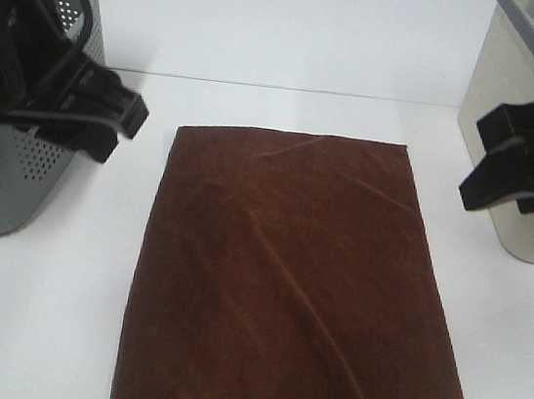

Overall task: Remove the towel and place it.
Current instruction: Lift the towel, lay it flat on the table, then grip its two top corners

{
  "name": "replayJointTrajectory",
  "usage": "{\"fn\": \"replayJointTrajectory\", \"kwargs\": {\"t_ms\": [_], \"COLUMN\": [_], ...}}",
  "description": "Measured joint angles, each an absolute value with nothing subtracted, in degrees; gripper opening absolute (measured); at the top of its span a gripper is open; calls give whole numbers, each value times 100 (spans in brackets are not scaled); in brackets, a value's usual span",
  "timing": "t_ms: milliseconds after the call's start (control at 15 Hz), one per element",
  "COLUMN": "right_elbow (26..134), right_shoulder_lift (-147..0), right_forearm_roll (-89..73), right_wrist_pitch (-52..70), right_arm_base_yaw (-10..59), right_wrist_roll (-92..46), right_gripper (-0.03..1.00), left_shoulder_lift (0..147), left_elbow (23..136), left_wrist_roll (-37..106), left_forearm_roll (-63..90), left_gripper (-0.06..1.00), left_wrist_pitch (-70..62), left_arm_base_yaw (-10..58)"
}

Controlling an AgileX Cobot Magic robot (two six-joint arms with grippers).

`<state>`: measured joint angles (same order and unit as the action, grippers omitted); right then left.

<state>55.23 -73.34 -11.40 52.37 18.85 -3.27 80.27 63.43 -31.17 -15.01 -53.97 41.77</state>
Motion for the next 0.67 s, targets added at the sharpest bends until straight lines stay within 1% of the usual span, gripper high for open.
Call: {"fn": "replayJointTrajectory", "kwargs": {"t_ms": [400, 533, 600, 667], "right_elbow": [7615, 8457, 9099, 9523], "right_shoulder_lift": [-9437, -10222, -10789, -11150], "right_forearm_roll": [-1003, -980, -871, -751], "right_wrist_pitch": [5414, 5598, 5758, 5924], "right_arm_base_yaw": [1885, 1885, 1885, 1885], "right_wrist_roll": [-321, -321, -304, -241], "right_gripper": [52, 52, 52, 52], "left_shoulder_lift": [9242, 9843, 10267, 10554], "left_elbow": [7431, 7821, 8210, 8451], "left_wrist_roll": [-2607, -2429, -2280, -2166], "left_forearm_roll": [-1513, -1490, -1404, -1295], "left_gripper": [61, 61, 61, 61], "left_wrist_pitch": [-4893, -4841, -4756, -4733], "left_arm_base_yaw": [3105, 2836, 2664, 2584]}}
